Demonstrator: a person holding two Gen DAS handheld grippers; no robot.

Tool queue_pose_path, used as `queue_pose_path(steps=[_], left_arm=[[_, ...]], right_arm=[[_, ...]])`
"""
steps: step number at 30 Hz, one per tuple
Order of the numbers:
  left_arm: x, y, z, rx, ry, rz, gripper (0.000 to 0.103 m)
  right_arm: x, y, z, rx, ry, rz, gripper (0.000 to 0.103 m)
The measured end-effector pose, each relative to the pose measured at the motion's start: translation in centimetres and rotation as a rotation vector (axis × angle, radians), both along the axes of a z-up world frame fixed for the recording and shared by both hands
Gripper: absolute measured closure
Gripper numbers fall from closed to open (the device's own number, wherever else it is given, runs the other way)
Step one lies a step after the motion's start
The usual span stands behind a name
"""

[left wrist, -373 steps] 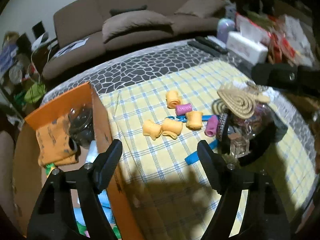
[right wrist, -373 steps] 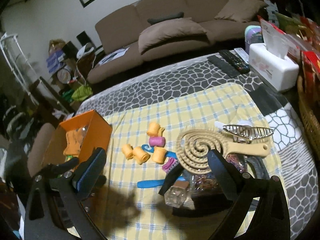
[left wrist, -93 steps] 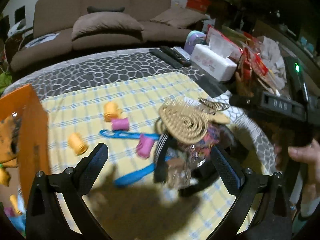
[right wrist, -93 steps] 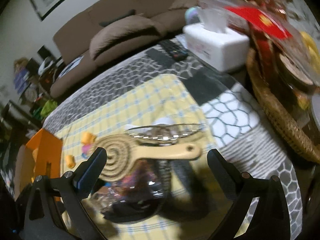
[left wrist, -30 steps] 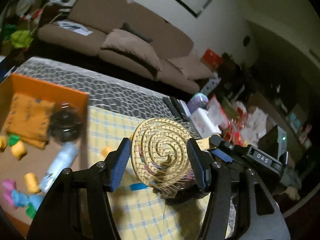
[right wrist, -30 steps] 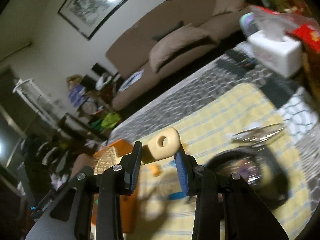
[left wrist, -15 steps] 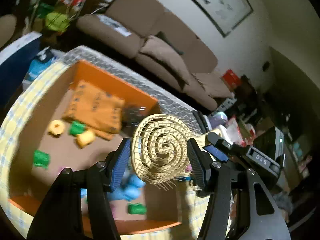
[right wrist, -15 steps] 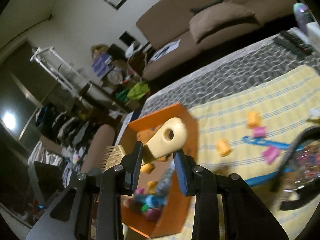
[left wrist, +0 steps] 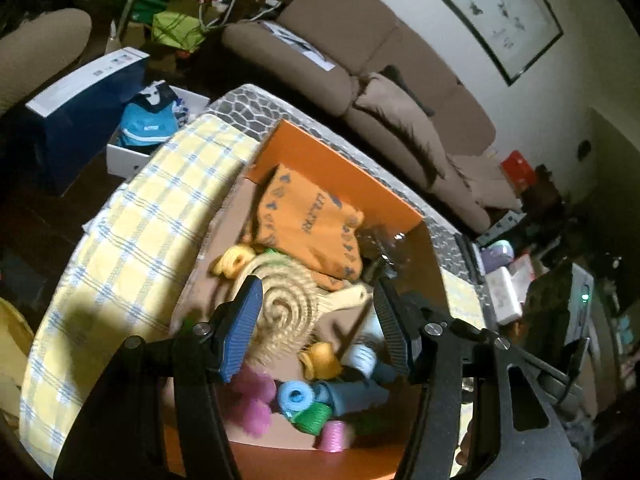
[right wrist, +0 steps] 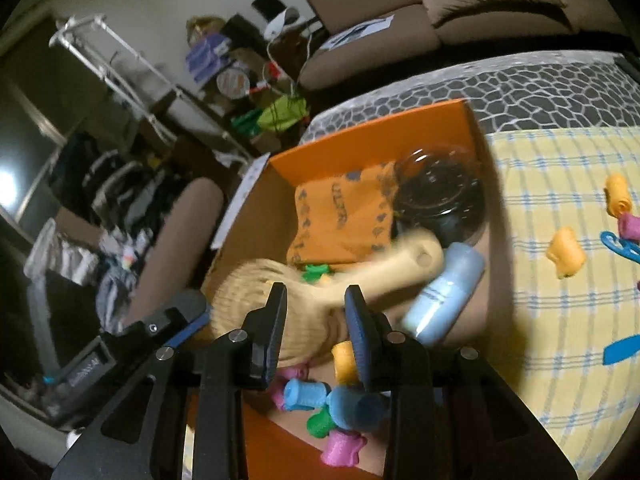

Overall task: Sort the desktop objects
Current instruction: 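Lift the wooden brush with both grippers and lower it into the orange box, then open both grippers to release the brush in the box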

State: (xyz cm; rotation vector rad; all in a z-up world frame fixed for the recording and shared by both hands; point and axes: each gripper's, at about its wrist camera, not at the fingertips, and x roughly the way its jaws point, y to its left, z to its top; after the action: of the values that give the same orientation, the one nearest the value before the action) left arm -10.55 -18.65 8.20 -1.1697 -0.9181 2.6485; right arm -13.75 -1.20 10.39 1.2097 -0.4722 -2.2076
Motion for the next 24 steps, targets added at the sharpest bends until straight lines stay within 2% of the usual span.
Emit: queue_pose_path(steps=[6,12,15,17,22,24], left_arm=[[0.6,-0.3,0.8,-0.059,0.006,0.012,0.049],[0.5,1.5,1.5,-0.168,-0.002,-0.029,0.048],[0.5,2.6,1.7,-0.226,-0.009,-0.051,0.047],[0.5,3.1,1.7,-0.257,-0.013,-0.063,0.047],[0.5,3.8,1.6,-0.297,-0.024,-0.083,0.047],[0.5,3.9,1.6,-0.303,-0.025,-0.088,0.047]], right_arm=[[-0.1,-1.1,-0.5,0.039,0.002,0.010,0.071],[0.0,-0.7,-0.2,0.098,0.009,-0.004,0.071],[0.1,-0.4,-0.1,0.128,0.021,-0.014,0.066],[0.2,-0.2,0.0,0.143,0.027,-0.019,0.059],[0.5,-0.1,0.4,0.175,0.043,-0.011,0.061],[0.7,-0.3,0.6,0.207,0.059,-0.011,0.055]])
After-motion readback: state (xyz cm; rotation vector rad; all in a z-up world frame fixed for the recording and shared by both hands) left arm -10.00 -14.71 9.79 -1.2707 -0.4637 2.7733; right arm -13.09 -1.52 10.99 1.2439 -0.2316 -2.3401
